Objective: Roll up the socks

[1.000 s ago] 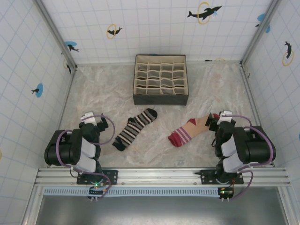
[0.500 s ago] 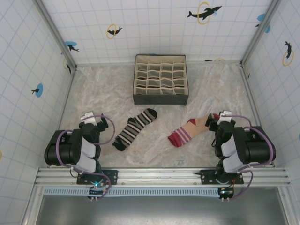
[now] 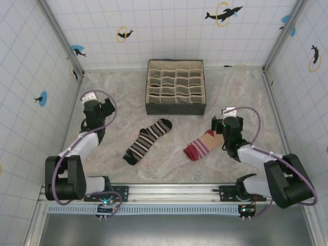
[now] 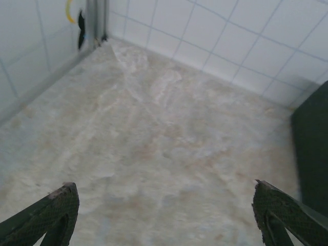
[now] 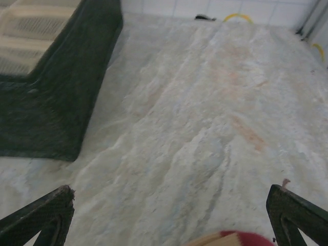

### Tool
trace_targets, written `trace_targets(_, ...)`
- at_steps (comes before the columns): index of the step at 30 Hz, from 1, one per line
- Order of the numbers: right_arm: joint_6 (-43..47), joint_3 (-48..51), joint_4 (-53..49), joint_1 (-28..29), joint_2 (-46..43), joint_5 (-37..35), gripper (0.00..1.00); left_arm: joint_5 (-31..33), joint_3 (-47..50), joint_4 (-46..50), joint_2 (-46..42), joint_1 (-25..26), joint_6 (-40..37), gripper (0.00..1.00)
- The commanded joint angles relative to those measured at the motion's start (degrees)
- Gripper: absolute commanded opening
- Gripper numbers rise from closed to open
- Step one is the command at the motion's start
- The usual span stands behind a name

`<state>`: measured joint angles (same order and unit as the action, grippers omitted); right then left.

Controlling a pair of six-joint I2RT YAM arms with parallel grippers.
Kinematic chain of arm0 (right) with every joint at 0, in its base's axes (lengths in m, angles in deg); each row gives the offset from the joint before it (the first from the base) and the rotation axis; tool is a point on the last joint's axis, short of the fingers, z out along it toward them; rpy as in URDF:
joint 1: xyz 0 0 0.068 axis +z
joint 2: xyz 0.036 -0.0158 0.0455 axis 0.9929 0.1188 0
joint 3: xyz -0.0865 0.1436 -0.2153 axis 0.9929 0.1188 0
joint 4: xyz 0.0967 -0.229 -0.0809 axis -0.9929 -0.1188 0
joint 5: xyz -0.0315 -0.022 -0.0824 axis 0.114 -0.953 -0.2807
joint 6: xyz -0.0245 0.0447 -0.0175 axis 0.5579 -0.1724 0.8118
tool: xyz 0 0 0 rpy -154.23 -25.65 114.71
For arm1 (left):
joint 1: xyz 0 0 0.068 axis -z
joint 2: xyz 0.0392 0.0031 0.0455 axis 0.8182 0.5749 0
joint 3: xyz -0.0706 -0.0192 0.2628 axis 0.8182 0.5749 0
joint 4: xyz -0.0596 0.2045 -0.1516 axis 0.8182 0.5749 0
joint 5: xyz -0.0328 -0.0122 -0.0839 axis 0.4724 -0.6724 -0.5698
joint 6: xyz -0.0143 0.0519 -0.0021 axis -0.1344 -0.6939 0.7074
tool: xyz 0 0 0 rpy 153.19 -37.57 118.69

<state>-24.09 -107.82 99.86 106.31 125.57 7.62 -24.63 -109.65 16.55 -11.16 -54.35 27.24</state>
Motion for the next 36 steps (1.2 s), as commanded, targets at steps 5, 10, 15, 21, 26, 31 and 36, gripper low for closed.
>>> trace_targets(5,-13.8,-10.5,-32.7,9.6,-2.6,-5.8,0.99,-17.6,-4.7,32.2,-6.0,4.9,19.9,0.84)
trace_targets(10,-19.5,-11.6,-38.9,13.3,-5.2,-5.1,0.99,-22.0,-1.8,32.9,-10.0,14.2,31.2,0.81)
trace_targets(15,-21.4,-11.5,-40.5,17.1,-7.8,-3.4,0.99,-21.1,-1.9,31.4,-11.9,25.6,40.4,0.79)
trace_targets(21,-25.6,-11.8,-41.9,22.7,-7.8,-8.7,0.99,-19.9,-1.6,27.5,-10.1,35.7,51.4,0.78)
trace_targets(26,-25.4,-12.1,-42.7,29.0,-6.7,-14.4,0.99,-16.0,-1.1,23.7,-6.3,43.1,57.8,0.74)
trace_targets(31,-26.6,-12.4,-46.2,30.4,-6.1,-12.5,0.99,-18.0,-0.6,17.3,-0.2,47.3,61.7,0.73)
trace_targets(36,-28.3,-9.0,-44.8,31.3,-11.2,-11.3,0.99,-19.2,-2.3,13.0,6.5,50.5,63.3,0.7)
